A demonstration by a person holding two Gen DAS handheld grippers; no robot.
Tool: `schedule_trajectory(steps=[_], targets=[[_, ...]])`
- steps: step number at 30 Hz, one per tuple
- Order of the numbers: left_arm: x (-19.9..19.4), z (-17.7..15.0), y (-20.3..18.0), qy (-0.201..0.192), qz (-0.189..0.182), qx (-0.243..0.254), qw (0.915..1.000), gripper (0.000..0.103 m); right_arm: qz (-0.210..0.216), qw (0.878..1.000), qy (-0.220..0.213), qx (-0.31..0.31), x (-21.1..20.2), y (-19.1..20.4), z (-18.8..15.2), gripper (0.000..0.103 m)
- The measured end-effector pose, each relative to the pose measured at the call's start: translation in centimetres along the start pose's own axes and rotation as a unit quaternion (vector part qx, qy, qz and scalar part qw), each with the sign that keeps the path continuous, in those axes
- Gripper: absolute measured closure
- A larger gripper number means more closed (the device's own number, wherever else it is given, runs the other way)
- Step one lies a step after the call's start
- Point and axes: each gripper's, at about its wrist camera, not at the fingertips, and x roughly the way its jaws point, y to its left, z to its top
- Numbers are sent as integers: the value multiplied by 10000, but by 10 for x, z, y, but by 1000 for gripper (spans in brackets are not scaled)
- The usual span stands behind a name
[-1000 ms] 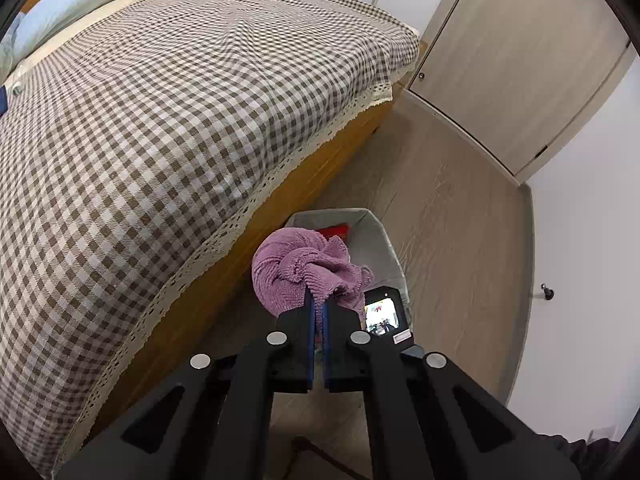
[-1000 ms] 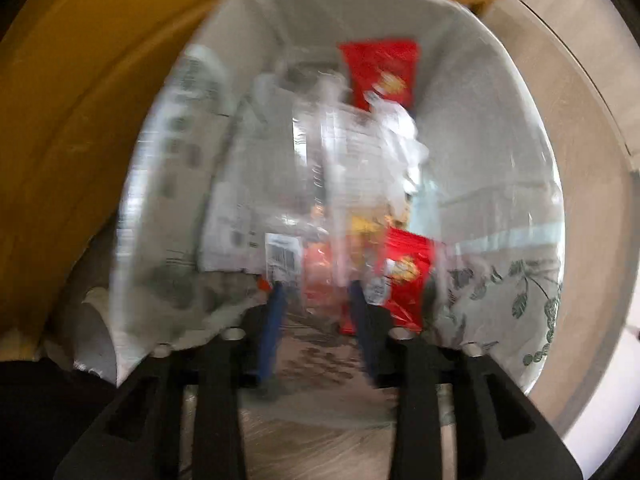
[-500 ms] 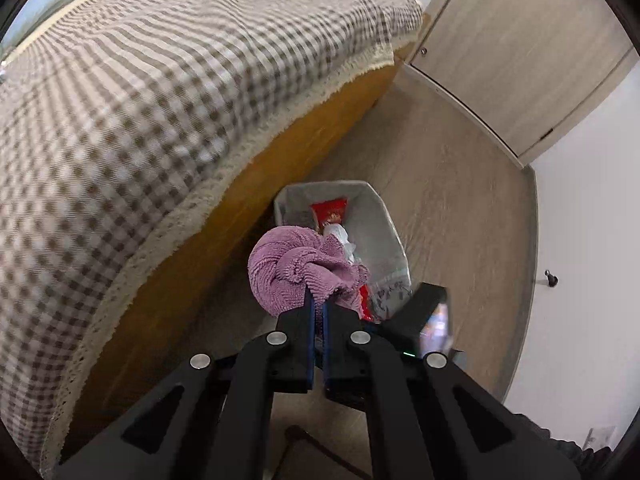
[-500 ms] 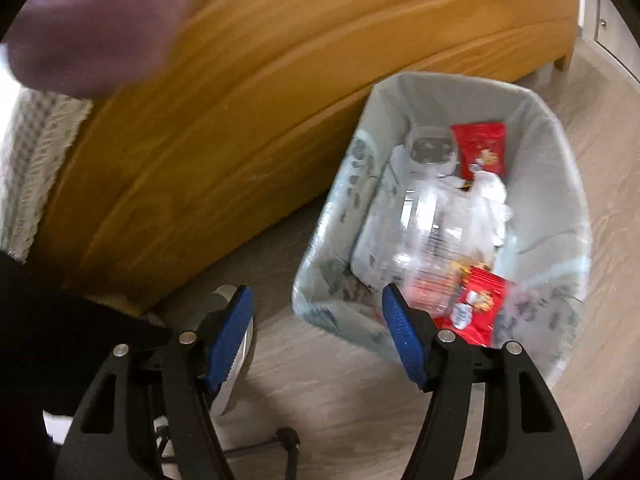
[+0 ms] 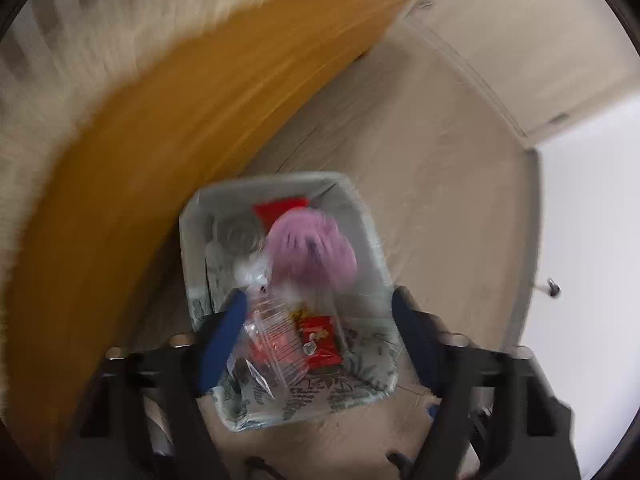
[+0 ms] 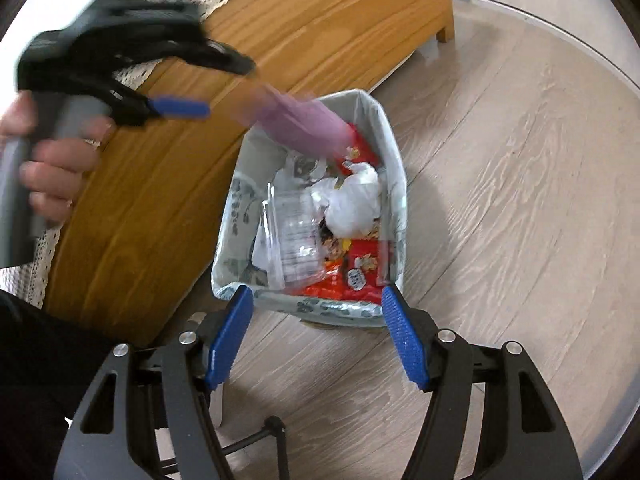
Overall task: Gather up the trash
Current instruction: 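Carry the bottle and pink cloth to the wastebasket and open both grippers, then move both tools back to the blanket and grasp the blue cap with the left gripper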
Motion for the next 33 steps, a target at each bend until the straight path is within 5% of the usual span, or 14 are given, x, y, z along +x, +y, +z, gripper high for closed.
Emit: schedule_trajectory(steps=[4, 9, 15, 21, 27, 33], targets=[[12, -14, 18, 34, 7, -335, 9994, 31, -56, 9999, -53, -115, -6, 3, 5, 39], [-14, -33, 22, 74, 341, 43, 9994, 31, -298, 9995, -59, -106, -6, 7, 11, 39], [-73, -62, 15, -441, 269, 322, 9981, 31, -564, 9982, -184, -102, -25, 18, 25, 39], [-156, -100, 33, -1231, 11, -7, 9924, 31, -838, 9953, -455, -174, -62, 34, 44, 39], [-283, -141, 76, -2632, -363, -394, 9633, 26, -975, 9874, -991, -760, -112, 91, 73, 35], [-384, -172, 157, -3821, 193, -674, 9215, 16, -663, 9774, -1495, -1338, -142, 179, 97, 34]])
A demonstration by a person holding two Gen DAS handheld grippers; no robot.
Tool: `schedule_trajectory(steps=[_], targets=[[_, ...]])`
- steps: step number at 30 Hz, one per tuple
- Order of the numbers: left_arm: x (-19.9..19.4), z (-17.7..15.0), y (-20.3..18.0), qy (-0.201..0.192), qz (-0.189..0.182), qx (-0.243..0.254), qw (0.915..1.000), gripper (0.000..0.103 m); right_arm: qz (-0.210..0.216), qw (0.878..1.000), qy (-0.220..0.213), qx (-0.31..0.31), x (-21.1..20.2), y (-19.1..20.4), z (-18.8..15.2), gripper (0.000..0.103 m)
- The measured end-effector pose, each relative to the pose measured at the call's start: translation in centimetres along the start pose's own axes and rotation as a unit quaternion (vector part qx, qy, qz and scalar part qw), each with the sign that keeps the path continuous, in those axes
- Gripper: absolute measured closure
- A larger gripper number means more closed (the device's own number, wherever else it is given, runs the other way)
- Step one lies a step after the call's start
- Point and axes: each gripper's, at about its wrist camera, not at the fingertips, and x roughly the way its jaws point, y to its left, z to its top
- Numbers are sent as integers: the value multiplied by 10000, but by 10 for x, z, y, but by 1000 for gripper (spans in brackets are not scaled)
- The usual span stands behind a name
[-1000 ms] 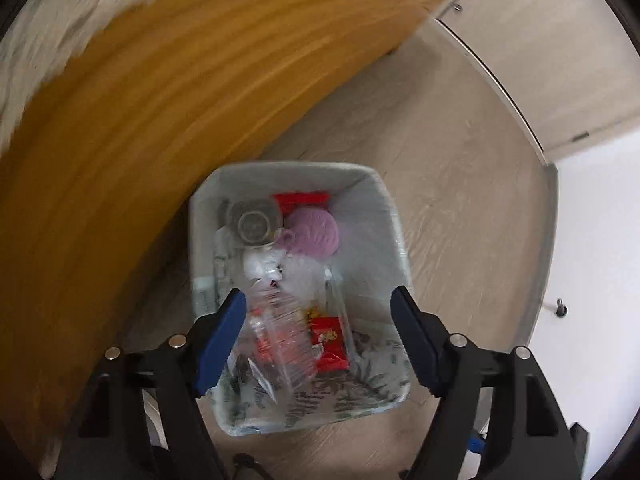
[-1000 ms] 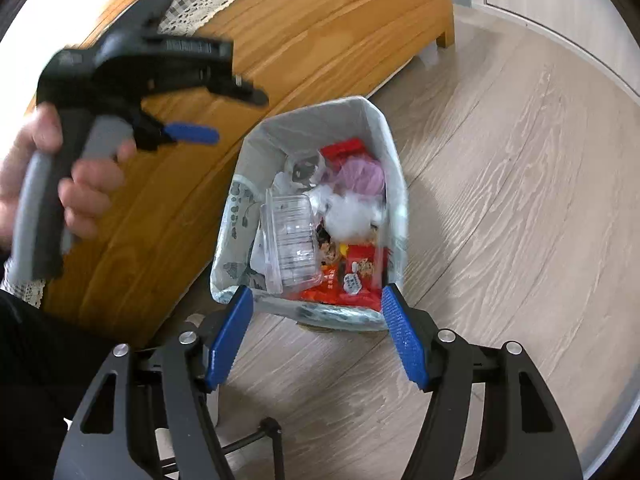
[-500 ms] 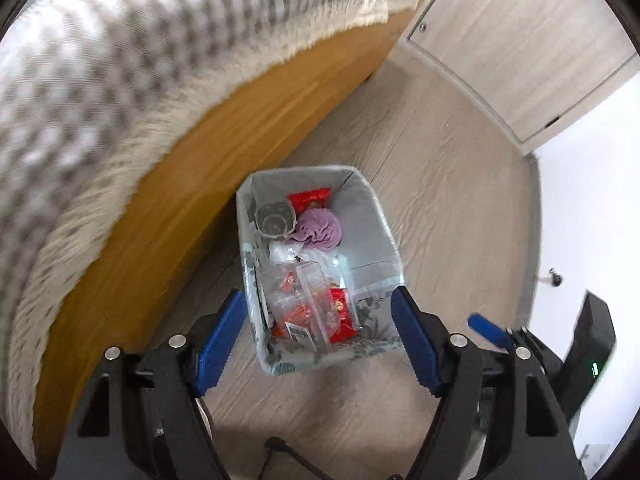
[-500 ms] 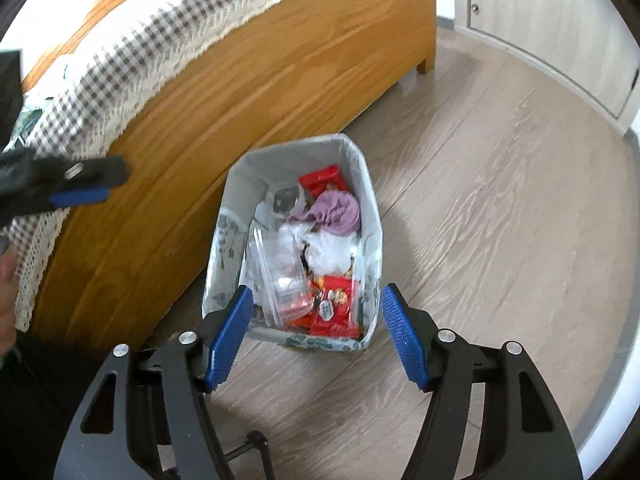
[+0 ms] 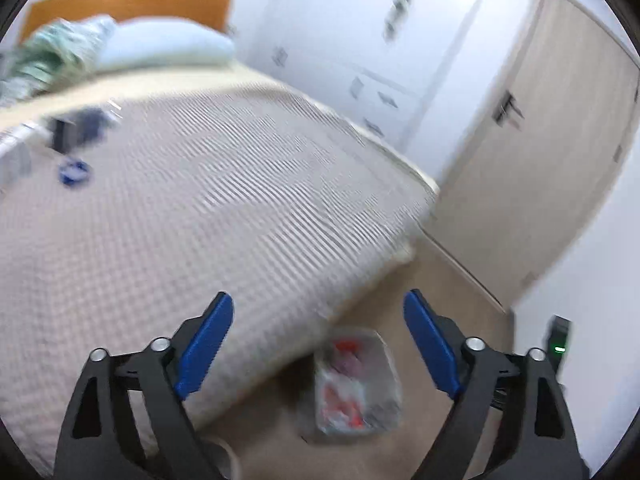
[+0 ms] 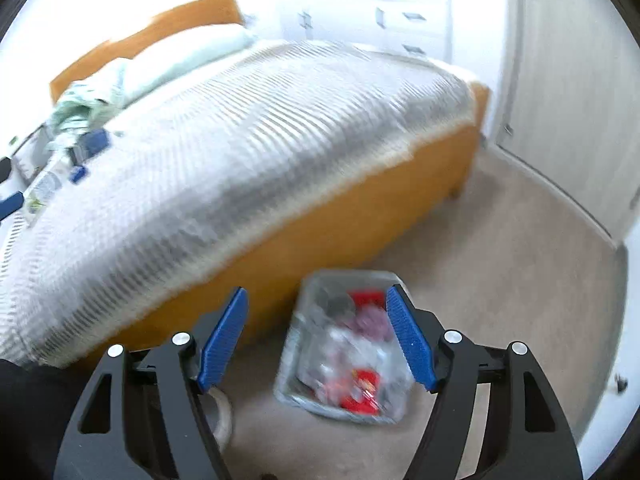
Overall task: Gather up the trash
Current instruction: 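Move both tools back to the blanket and grasp the blue cap with the left gripper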
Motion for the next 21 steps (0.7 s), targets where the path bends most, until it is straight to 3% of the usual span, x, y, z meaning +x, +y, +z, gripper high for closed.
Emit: schedule_trajectory(steps=[3, 5, 7, 9, 12, 17, 19, 21], targets=[[-23, 12, 53, -392, 753, -127, 9963, 16, 245, 9991, -150, -305, -2, 50, 25, 32], [-36, 14, 93, -597, 1328, -294, 9889, 16, 360, 9981, -179, -471, 0, 80, 36, 31], [-42, 12, 125, -709, 1760, -268, 9815, 16, 478, 9966, -182, -650, 6, 114, 44, 31], [-52, 16, 155, -777, 1965, -321, 9769, 16, 553, 9955, -186, -745, 15, 143, 47, 31], [-60, 18, 197, -824, 2063, -728, 9723, 16, 712, 9944, -236, -749, 28, 179, 47, 31], [-60, 32, 246, -791, 1633, -1273, 9751, 16, 1005, 9926, -356, -579, 46, 222, 55, 31], [-46, 46, 257, -516, 1633, -1252, 9772, 16, 1122, 9916, -297, -579, 56, 234, 65, 31], [-22, 67, 262, -95, 1807, -910, 9793, 16, 1246, 9896, -335, -642, 64, 243, 80, 31]])
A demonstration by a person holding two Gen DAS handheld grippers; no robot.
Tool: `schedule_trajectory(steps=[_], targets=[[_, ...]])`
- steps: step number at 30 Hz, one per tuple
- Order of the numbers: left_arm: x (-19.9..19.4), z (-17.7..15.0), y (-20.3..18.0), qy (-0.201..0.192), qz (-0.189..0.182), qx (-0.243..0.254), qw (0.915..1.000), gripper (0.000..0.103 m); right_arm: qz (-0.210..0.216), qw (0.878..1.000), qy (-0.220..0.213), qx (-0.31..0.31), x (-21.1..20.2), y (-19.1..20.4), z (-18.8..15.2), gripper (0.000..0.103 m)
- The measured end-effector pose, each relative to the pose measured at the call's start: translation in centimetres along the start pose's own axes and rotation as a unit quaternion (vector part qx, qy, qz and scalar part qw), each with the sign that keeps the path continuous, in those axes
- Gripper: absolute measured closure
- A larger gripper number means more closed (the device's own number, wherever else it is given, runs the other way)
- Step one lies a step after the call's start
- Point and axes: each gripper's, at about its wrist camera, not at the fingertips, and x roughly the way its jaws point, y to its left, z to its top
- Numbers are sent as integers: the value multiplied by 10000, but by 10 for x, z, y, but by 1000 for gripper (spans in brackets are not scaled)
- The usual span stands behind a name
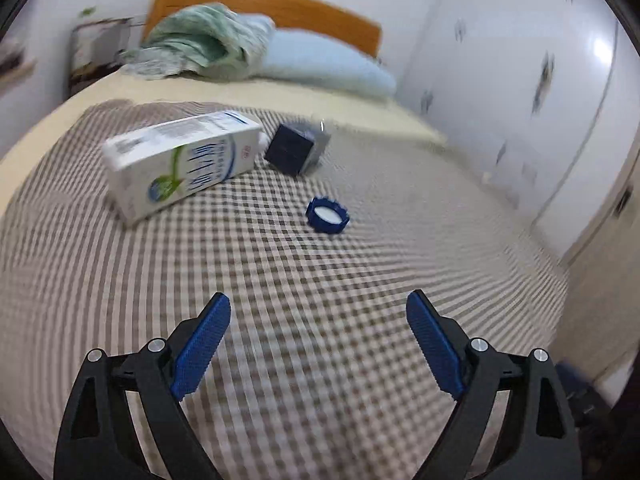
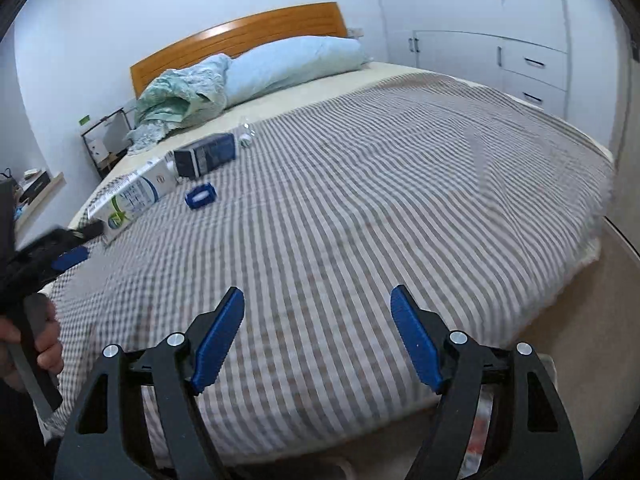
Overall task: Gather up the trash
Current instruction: 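Move both tools back to the blanket and grasp the blue cap with the left gripper, then grasp a clear plastic cup with the right gripper while the left holds the blue cap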
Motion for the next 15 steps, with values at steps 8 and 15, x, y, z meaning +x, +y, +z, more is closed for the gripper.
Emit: schedule_trajectory(steps=[8, 15], targets=[[127, 74, -25, 898, -16, 899, 9919, 18, 460, 9973, -124, -566, 92, 6, 93, 31], [209, 91, -31, 1524, 294, 1218, 9803, 52, 706, 9955, 635, 7, 164, 9, 156, 31]])
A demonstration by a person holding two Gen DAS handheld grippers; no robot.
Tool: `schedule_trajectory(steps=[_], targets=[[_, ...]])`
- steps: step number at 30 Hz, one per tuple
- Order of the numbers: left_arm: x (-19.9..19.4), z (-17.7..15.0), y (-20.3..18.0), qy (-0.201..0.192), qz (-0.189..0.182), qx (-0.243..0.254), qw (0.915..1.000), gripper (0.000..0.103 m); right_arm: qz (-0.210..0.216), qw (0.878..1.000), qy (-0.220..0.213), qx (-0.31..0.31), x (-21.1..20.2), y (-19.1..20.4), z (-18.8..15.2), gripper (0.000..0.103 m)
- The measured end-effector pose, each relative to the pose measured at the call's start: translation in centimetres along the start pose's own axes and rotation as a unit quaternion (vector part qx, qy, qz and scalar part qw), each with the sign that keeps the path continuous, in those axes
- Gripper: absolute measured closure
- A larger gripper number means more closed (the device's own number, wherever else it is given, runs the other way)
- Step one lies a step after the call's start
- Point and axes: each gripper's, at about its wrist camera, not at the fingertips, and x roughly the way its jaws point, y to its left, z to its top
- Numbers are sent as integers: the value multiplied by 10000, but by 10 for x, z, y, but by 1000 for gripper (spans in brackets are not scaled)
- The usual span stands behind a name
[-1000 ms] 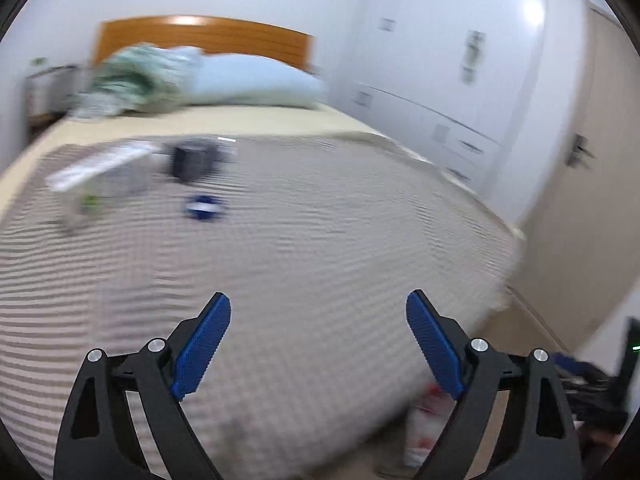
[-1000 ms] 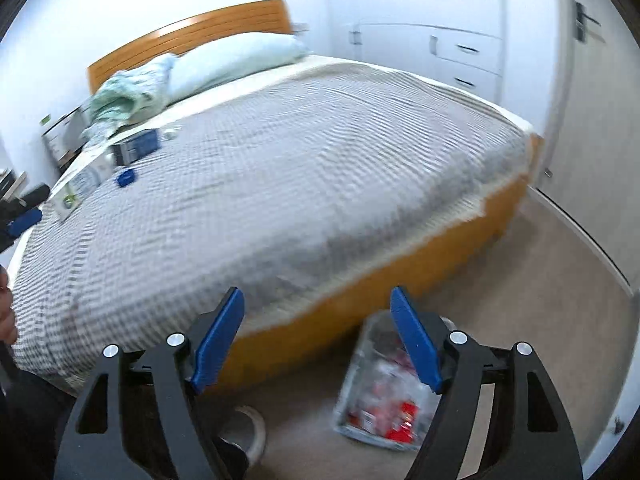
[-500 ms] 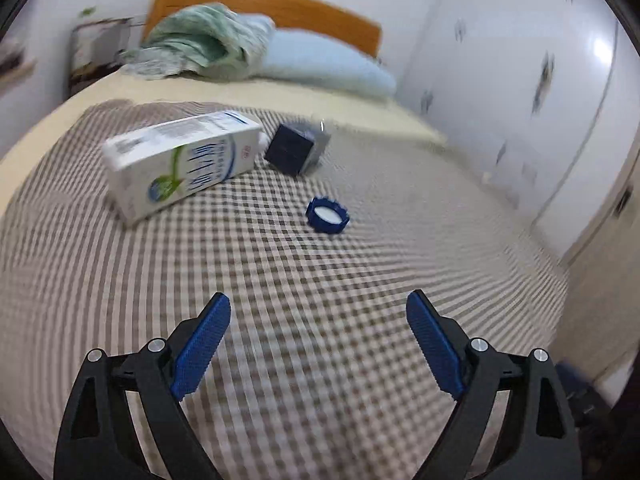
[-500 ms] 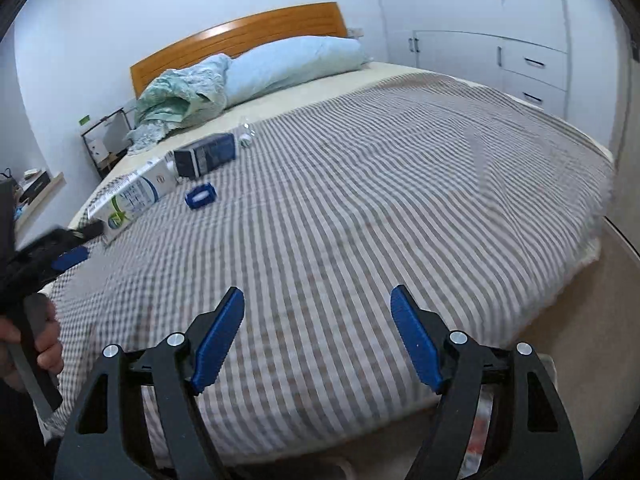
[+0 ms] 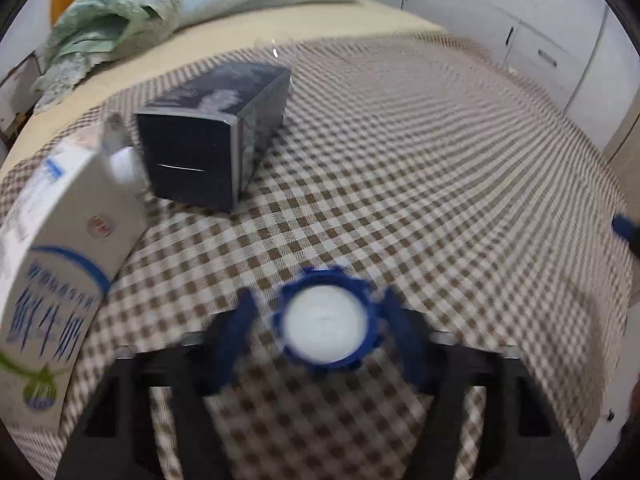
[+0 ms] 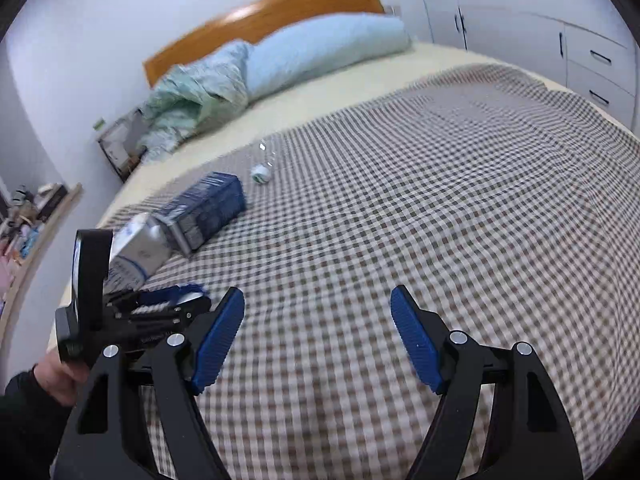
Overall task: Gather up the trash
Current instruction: 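Grasp a clear plastic cup with the right gripper while the left holds the blue cap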
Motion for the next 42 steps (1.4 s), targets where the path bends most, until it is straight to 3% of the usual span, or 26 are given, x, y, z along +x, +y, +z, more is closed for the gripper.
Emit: schedule_trajectory(steps=[4, 8, 12, 14, 17, 19, 22, 25, 28, 30, 31, 33, 42], targets=[[-5, 13, 13, 140, -186, -347, 9991, 52, -147, 9979, 577, -256, 23, 12, 32, 31], [-40, 30, 47, -60, -381, -641, 9972, 52, -315, 9930, 973, -587, 51, 27, 77, 31], [-77, 47, 109, -206, -265, -1081, 9936, 52, -54, 9882, 1262, -861, 114, 50, 127, 31], [-88, 55, 145, -262, -193, -1321, 9907, 52, 141, 9829, 1610, -886, 154, 61, 147, 31], [-104, 63, 196, -339, -28, -1594, 9866, 52, 118, 9749, 1988, -998, 215, 88, 183, 31], [-110, 68, 211, -364, 58, -1704, 9847, 52, -124, 9694, 2163, -1156, 255, 109, 208, 31], [-116, 66, 241, -426, 123, -1868, 9814, 52, -423, 9717, 2148, -883, 297, 129, 237, 31], [-114, 61, 258, -398, 151, -1943, 9800, 52, -848, 9534, 2676, -1109, 346, 149, 240, 31], [-113, 50, 267, -300, 111, -1959, 9801, 52, -1325, 9444, 2810, -1079, 374, 146, 237, 31], [-110, 44, 268, -260, 112, -1909, 9812, 52, -1341, 9438, 2835, -1040, 380, 142, 235, 32], [-108, 41, 266, -237, 125, -1888, 9816, 52, -1303, 9461, 2791, -1002, 379, 140, 235, 40], [-106, 36, 263, -194, 160, -1803, 9833, 52, -1152, 9546, 2595, -901, 374, 142, 235, 40], [-123, 46, 230, -356, 148, -1575, 9868, 52, -879, 9676, 2169, -952, 298, 116, 224, 42]])
